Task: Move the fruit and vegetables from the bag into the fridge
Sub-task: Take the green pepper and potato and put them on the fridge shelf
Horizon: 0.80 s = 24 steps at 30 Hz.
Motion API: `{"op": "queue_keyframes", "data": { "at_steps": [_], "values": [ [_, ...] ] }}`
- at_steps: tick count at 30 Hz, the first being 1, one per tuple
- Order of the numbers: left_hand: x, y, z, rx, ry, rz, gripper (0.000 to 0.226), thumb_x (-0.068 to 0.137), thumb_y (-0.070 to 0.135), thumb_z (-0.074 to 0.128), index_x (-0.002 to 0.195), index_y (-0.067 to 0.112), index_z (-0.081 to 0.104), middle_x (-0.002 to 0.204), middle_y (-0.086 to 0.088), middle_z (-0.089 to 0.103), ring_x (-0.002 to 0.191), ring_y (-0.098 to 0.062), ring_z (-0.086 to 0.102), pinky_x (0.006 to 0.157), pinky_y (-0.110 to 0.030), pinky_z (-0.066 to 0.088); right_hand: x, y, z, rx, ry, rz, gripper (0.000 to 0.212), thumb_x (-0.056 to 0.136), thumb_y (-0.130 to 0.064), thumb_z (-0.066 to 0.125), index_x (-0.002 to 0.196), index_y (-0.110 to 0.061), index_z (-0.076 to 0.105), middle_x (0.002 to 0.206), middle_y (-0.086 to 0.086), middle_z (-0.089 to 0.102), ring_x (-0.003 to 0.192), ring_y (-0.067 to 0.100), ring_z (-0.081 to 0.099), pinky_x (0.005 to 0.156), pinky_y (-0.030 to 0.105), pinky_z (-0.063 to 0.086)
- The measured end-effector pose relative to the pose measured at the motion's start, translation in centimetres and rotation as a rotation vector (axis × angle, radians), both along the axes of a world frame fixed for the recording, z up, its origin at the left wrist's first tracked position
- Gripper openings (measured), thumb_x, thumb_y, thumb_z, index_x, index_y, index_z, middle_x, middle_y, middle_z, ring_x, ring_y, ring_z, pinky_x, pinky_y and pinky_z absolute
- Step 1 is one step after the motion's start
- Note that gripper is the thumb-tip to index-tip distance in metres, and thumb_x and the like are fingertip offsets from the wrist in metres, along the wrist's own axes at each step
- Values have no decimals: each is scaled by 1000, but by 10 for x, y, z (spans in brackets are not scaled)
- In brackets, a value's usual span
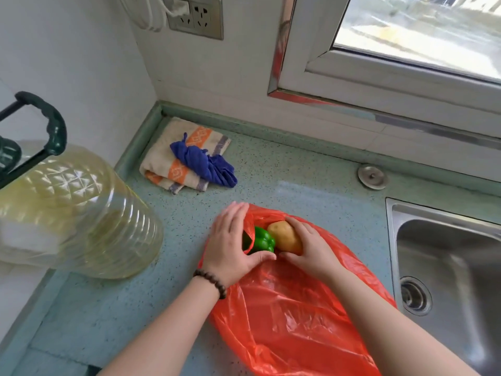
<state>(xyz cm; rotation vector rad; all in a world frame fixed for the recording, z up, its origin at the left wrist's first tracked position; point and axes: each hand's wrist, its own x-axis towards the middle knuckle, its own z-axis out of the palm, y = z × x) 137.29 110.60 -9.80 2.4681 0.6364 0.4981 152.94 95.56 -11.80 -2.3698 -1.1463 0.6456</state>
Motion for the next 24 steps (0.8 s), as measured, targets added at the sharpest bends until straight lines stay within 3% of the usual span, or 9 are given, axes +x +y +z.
{"op": "queue_keyframes", "data": {
  "at_steps": [2, 4, 7, 11, 20, 24],
  "values": [
    [15, -12, 7, 45, -71, -111, 94, 67, 75, 57, 135, 11, 43, 140, -4, 45, 135, -18, 33, 114, -36, 23, -3, -2, -1, 4, 9, 2, 88, 66, -44, 71, 142, -26, 29, 139, 5, 45, 127, 23, 43, 106, 38, 37],
    [24, -20, 4, 61, -1, -183, 87, 68, 74, 54, 132, 15, 48, 136, -2, 50, 133, -17, 38, 113, -34, 25, -7, -3, -1, 8, 17, -9, 91, 65, -47, 70, 142, -25, 27, 140, 6, 44, 127, 25, 43, 105, 40, 37],
    [19, -21, -9, 88, 167, -153, 88, 62, 80, 48, 126, 20, 54, 128, 1, 56, 124, -19, 46, 109, -32, 29, -12, -5, 0, 12, 0, -64, 88, 65, -41, 73, 139, -22, 30, 138, 5, 45, 126, 25, 43, 104, 39, 38],
    [1, -17, -16, 64, 206, -125, 87, 57, 84, 49, 117, 21, 59, 114, 4, 58, 111, -18, 50, 101, -33, 39, -18, -7, 1, -56, -60, -68, 87, 67, -38, 72, 140, -24, 27, 139, 3, 42, 127, 24, 40, 100, 40, 39],
    [-27, -7, -11, -17, 343, -277, 112, 42, 82, 64, 136, 31, 31, 133, 6, 34, 124, -13, 34, 109, -30, 28, -29, -5, 3, -105, -107, -109, 89, 69, -39, 72, 142, -22, 24, 140, 5, 40, 127, 28, 40, 100, 42, 39],
    [-39, -8, -15, -36, 355, -358, 110, 46, 68, 76, 137, 35, 24, 137, 5, 27, 128, -14, 30, 111, -32, 29, -34, -7, 4, -95, -109, -117, 88, 68, -42, 73, 141, -22, 27, 137, 6, 42, 125, 28, 40, 100, 43, 40]
  ]
}}
